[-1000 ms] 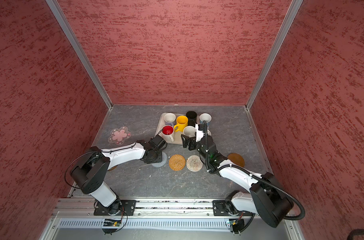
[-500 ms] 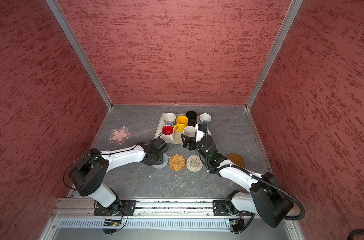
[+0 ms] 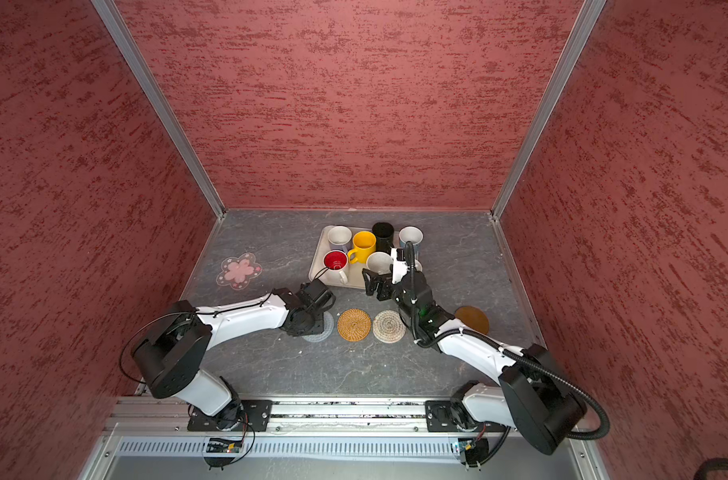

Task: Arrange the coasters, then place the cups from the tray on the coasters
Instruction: 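Push the grey woven coaster with the left gripper against the rattan coaster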

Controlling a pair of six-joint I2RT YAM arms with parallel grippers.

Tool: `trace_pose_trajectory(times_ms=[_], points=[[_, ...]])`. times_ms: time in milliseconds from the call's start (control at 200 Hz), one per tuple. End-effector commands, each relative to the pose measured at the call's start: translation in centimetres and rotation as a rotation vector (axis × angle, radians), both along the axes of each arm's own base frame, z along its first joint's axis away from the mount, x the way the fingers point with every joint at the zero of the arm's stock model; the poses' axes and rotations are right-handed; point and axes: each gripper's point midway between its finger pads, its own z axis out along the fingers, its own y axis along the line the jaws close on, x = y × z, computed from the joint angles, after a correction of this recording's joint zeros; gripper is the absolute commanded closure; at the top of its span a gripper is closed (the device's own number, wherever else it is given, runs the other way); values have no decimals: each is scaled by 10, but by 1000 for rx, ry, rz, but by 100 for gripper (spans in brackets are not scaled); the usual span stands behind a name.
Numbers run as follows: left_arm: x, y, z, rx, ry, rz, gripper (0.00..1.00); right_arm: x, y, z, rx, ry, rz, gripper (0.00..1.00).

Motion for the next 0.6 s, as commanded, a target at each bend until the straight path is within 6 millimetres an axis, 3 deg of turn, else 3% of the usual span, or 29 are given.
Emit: trace_pose_trajectory(times_ms=[0, 210, 311, 496, 591], points=[[-17, 7, -10, 28, 60, 6, 55, 2, 0, 0, 15, -7, 3, 1], [-4, 3, -3, 24, 38, 4, 54, 3, -1, 0, 14, -7, -1, 1], [2, 0, 10, 12, 17, -1, 53, 3, -2, 0, 12, -7, -4, 1], [21, 2, 61, -19, -73, -9, 50, 3, -2, 0, 13, -7, -3, 1], [36, 15, 85, -51, -118, 18, 49, 2, -1, 4, 22, -10, 9, 1]])
